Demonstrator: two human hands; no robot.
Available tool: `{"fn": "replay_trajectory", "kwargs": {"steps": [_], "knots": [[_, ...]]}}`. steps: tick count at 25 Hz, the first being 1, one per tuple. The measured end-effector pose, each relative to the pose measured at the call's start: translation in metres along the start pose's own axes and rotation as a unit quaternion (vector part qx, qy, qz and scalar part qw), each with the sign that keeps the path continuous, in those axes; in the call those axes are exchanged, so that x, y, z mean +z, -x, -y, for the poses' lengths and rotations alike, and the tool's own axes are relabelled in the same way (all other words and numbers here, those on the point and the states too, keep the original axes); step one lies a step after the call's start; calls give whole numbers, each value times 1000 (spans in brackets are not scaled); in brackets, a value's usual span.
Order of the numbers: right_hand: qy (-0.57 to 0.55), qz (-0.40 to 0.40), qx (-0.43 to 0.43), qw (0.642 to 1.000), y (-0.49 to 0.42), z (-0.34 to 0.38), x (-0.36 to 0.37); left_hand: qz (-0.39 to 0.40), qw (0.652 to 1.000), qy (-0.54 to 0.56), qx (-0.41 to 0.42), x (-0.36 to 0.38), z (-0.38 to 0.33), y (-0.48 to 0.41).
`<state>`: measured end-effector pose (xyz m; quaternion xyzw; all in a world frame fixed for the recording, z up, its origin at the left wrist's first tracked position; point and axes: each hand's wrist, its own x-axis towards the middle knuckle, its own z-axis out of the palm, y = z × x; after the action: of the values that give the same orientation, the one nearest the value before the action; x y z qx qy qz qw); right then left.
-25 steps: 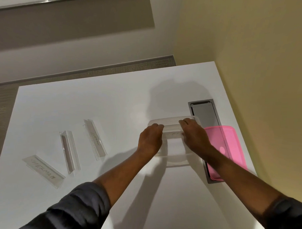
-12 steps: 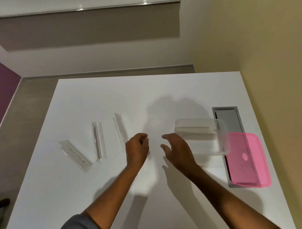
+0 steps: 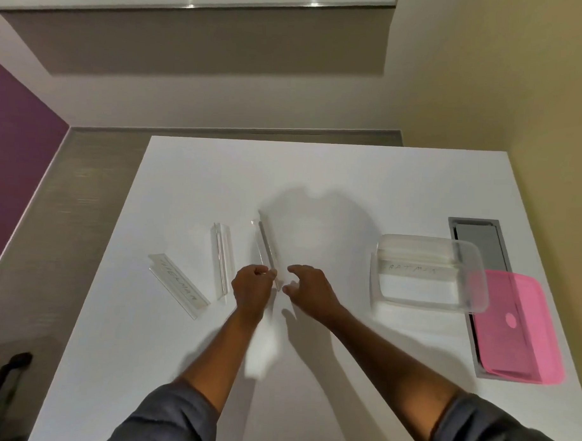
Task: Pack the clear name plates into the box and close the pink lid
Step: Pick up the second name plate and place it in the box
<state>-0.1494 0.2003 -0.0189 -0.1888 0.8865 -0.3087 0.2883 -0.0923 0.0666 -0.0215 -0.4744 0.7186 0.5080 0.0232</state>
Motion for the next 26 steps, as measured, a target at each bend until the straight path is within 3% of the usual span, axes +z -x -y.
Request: {"fn": "replay_trajectory", "kwargs": {"steps": [7,18,26], "knots": [[-6,15,30,999,-19,-4,30,23,996,70,-50,7,6,-28],[-53,13,20,998,-22,2,25,-1,1000,21,-11,10,2,-36],[-137,20,55,989,-24,-1,4,60,984,150,-73,-2,8,-21]]}}
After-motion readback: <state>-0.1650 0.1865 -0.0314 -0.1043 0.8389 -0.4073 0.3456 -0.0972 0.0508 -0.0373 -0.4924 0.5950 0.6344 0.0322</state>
